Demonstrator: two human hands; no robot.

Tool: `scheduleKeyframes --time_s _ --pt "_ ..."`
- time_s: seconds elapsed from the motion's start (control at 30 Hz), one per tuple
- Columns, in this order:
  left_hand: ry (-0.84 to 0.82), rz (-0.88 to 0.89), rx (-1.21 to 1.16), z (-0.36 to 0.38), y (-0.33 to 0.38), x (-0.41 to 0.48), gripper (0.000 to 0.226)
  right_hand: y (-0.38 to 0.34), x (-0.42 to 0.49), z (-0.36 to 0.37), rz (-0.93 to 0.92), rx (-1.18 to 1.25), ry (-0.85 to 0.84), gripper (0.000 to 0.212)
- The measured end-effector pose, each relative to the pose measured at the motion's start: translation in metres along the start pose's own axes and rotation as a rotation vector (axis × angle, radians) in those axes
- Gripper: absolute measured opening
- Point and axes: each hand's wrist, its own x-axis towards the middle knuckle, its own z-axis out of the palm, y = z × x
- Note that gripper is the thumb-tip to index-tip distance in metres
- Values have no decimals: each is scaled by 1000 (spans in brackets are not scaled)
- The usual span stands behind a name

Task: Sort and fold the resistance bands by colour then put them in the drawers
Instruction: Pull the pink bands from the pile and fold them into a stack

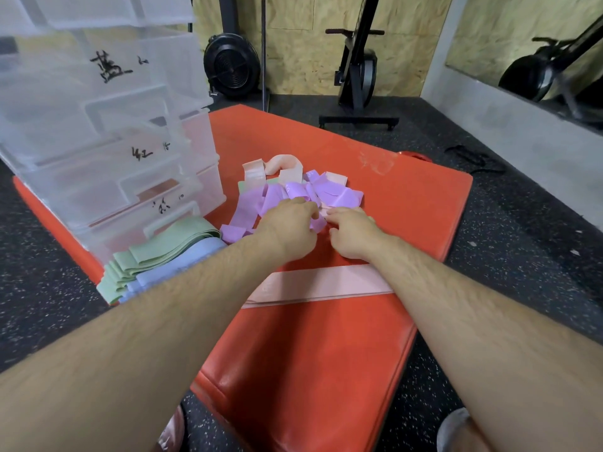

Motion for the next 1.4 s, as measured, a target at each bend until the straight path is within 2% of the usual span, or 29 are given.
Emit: scheduleKeyframes --time_s 0.1,0.2,0.33,0.4,0.5,0.63,0.73,0.77,0.87,1.0,1.07,1.13,1.27,1.4 --pt "39 -4 -20 0 -2 5 29 0 4 -1 36 122 79 53" --pt "79 -16 -64 -5 -1 7 32 3 6 -15 48 295 217 37" --pt "133 -26 -115 -13 5 5 17 3 -7 -45 61 469 236 42" --pt "154 -5 -130 -18 10 4 8 0 -19 -61 21 537 284 42" --pt "229 6 -209 -28 18 0 6 -7 -39 -84 -113 550 349 42" --pt "336 20 -371 -42 27 -10 26 -17 -62 -97 -235 493 334 39" --pt "348 75 -410 -52 34 -17 44 -24 -78 -101 -289 520 347 37" --pt "344 94 -392 -54 34 -18 39 -25 -82 -102 -308 537 357 39" --pt "355 114 -323 -59 33 -20 1 -25 -87 -105 -324 613 372 38" --pt "341 85 -382 -60 29 -24 15 -25 -87 -96 -288 816 314 35" --pt "320 70 -468 -62 28 -29 11 -28 -86 -85 -286 734 282 35" --pt "288 54 -511 -64 26 -34 7 -32 -83 -76 -277 612 316 23" --pt "197 -8 -601 -67 19 -44 19 -42 -79 -74 -281 601 355 4" --pt "222 -107 -609 -74 15 -53 27 -47 -76 -75 -296 526 283 7"
